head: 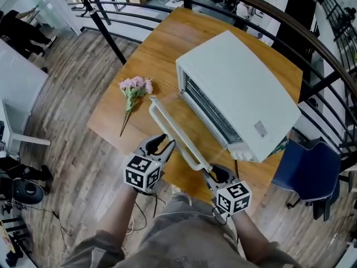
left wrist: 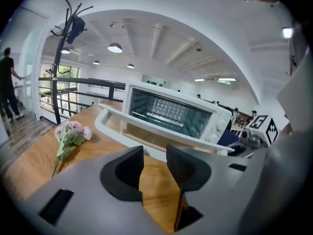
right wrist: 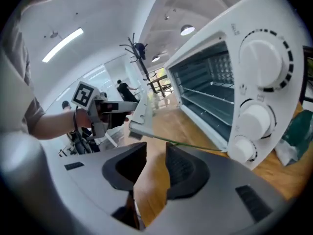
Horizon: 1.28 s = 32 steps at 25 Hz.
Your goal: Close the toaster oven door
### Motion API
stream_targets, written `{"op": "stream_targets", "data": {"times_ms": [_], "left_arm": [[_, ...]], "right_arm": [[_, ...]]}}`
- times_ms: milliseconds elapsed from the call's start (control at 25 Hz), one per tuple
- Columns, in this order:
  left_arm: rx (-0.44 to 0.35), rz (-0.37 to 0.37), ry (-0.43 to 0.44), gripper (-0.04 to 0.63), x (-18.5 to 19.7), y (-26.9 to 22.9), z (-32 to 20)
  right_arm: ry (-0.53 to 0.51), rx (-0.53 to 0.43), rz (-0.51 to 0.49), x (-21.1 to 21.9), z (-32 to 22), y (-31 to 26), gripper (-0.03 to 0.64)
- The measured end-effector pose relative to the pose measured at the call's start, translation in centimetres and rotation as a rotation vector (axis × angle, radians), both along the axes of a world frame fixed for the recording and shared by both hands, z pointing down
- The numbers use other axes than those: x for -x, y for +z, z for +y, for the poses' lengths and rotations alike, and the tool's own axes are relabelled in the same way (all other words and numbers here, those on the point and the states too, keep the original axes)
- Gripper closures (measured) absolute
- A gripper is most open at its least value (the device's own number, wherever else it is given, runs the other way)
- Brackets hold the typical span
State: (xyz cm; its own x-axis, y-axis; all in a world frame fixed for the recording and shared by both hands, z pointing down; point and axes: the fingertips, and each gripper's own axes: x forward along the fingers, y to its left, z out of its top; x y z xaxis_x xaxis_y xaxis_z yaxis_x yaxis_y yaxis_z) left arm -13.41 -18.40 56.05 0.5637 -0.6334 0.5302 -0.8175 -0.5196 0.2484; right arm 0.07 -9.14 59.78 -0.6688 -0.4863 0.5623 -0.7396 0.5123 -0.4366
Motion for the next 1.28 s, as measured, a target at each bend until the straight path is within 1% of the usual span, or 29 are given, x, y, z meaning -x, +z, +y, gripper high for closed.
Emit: {"op": "stream_targets", "data": {"times_ms": [80, 120, 200, 320, 560, 680, 800, 920, 1000, 1080, 1120, 1280], "left_arm": [[-0.018, 0.063, -0.013, 0.429, -1.1, -1.5, -1.9], [-0.027, 0.080, -0.009, 0.425, -1.8, -2.2, -2.8], [-0.048, 0.077, 0.005, 0.423, -3.1, -3.6, -4.1], [-0.068, 0.056, 0.009, 0.420, -4.8, -4.9, -5.6], [-0.042, 0.099, -0.021, 0.408, -6.9, -6.2, -7.9], [-0.026, 0.121, -0.026, 0.375, -7.6, -6.6, -9.4], [-0.019, 0.096, -0.002, 0.362, -8.1, -6.9, -10.1], [-0.014, 0.095, 0.003, 0.360, -8.1, -6.9, -10.1], [-0.041, 0.046, 0.007, 0.365, -8.2, -7.0, -10.0], [-0.083, -0.016, 0.021, 0.392, -8.4, -7.6, -9.8], [-0.104, -0.029, 0.028, 0.393, -8.5, -8.1, -9.6], [-0.163, -0.016, 0.028, 0.404, -8.3, -10.9, -8.7]], "right_arm": [[0.079, -0.007, -0.040, -1.1, -2.0, -0.5, 0.495], [0.106, -0.013, -0.058, -1.7, -2.8, -0.9, 0.500], [0.132, -0.029, -0.072, -2.6, -3.7, -1.9, 0.500], [0.140, -0.058, -0.078, -3.5, -4.2, -3.2, 0.499], [0.146, -0.089, -0.101, -4.5, -4.4, -5.1, 0.500], [0.138, -0.096, -0.110, -4.5, -4.5, -5.7, 0.500], [0.118, -0.098, -0.118, -4.4, -4.1, -6.1, 0.499], [0.105, -0.099, -0.128, -4.3, -3.8, -6.4, 0.499], [0.095, -0.100, -0.136, -4.2, -3.6, -6.7, 0.500], [0.087, -0.112, -0.145, -3.9, -3.7, -7.5, 0.499], [0.083, -0.123, -0.150, -3.8, -3.9, -8.1, 0.500], [0.052, -0.176, -0.167, -3.5, -4.6, -11.3, 0.518]]}}
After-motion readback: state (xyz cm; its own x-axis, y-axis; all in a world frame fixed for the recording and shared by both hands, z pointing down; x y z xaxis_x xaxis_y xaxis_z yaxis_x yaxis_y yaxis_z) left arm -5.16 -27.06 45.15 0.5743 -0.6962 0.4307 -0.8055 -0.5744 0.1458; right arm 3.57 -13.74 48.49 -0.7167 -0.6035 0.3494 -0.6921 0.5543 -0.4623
